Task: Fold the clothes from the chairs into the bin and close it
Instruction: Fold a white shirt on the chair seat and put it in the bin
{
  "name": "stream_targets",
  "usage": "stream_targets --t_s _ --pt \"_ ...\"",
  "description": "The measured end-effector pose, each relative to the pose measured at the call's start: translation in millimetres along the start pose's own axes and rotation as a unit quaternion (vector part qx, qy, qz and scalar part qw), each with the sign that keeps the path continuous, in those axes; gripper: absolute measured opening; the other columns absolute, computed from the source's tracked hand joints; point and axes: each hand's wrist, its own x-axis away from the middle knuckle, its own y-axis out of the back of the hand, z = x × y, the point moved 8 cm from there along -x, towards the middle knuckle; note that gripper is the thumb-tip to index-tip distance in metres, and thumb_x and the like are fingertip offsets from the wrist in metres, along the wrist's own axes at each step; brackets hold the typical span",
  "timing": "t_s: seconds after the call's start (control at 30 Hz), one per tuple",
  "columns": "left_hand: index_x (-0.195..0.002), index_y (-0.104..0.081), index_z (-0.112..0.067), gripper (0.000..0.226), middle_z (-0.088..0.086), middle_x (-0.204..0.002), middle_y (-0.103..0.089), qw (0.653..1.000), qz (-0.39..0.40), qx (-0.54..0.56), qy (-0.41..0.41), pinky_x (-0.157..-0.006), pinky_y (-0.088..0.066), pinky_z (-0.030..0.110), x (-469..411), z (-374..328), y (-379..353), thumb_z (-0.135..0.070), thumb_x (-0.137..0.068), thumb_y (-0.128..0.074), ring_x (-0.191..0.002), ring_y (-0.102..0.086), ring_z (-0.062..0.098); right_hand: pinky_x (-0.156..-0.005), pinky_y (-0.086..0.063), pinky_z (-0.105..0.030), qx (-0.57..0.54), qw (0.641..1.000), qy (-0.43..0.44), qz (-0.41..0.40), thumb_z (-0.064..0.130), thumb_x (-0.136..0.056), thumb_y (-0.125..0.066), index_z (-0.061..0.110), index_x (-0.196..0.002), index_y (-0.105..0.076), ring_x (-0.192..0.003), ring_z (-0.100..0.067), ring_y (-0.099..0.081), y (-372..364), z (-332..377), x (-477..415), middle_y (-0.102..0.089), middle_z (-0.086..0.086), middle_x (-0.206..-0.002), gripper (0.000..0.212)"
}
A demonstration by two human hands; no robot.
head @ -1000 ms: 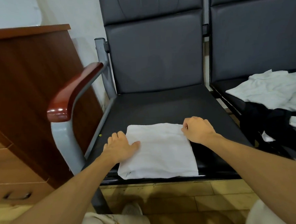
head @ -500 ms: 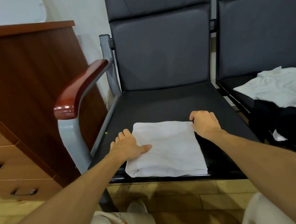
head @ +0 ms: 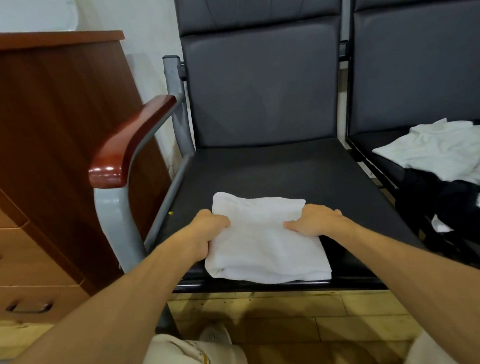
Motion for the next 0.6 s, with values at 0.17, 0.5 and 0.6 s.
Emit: stream_targets --t_s 0.17,0.5,0.6 --pt "-0.133 -0.048 -0.013 0.059 0.015 -0.116 -0.063 0.985 0.050 0.144 0.077 -0.064 -0.053 0.045 8 11 1 -0.015 -0.081 -0.076 -0.096 -0.063 0.035 -0.106 -0.022 -0.044 0.036 0.997 0.041 -0.048 0.046 -0.100 -0.036 0.012 -0.107 -0.053 -0.124 -0.031 -0.041 10 18 10 -0.053 -0.011 -0.127 0.038" --pt "-0.121 -0.047 -0.028 0.018 0.004 -0.115 -0.061 0.990 0.102 0.091 -0.033 -0.078 -0.053 0.044 24 -15 -9 -0.025 -0.103 -0.042 -0.103 -0.060 0.026 -0.087 -0.051 -0.036 -0.243 0.956 0.156 -0.058 0.019 -0.096 -0.056 0.024 -0.146 -0.019 -0.107 -0.027 -0.058 36 21 35 -0.054 -0.013 -0.131 0.062" --pt "-0.119 -0.048 -0.027 0.018 0.003 -0.113 -0.062 0.984 0.094 0.122 -0.091 -0.070 -0.054 0.038 38 -29 -5 -0.023 -0.103 -0.041 -0.101 -0.062 0.024 -0.101 -0.045 -0.040 -0.328 0.922 0.186 -0.087 0.009 -0.095 -0.055 0.036 -0.150 -0.015 -0.128 -0.027 -0.048 47 18 49 -0.052 -0.011 -0.137 0.073"
